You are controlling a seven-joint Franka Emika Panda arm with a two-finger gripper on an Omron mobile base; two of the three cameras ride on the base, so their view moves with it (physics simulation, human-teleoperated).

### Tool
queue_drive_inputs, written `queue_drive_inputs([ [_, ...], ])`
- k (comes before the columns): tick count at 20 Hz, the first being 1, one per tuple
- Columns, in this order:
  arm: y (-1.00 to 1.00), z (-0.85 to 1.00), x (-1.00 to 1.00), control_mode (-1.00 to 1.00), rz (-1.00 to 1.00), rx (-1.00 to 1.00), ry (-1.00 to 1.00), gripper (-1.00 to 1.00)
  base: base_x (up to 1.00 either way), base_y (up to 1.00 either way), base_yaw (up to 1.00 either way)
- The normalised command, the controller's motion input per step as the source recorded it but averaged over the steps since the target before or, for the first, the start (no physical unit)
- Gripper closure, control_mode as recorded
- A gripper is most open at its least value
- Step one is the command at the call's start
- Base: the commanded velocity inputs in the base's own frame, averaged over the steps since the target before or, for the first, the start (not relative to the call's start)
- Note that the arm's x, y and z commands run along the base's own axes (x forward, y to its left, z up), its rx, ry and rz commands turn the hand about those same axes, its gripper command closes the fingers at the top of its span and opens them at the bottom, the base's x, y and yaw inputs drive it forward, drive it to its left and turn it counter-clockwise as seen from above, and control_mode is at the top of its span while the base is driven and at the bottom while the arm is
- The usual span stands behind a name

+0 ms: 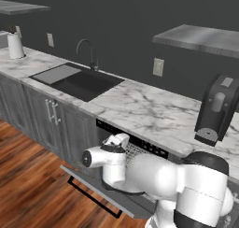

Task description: Open the dishwasher door and pull out the top rack.

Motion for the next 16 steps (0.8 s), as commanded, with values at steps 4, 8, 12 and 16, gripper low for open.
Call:
queue_drive_inputs([
  [4, -0.08, -0.42, 0.26, -1.00, -0.01, 0.00, 0.04, -1.00, 0.00, 0.00, 0.00],
  [8, -0.12, -0.43, 0.29, -1.00, 0.00, 0.00, 0.00, -1.00, 0.00, 0.00, 0.00],
  [12, -0.13, -0.40, 0.27, -1.00, 0.00, 0.00, 0.00, -1.00, 0.00, 0.00, 0.00],
  [16, -0.17, -0.32, 0.25, -1.00, 0.00, 0.00, 0.00, -1.00, 0.00, 0.00, 0.00],
])
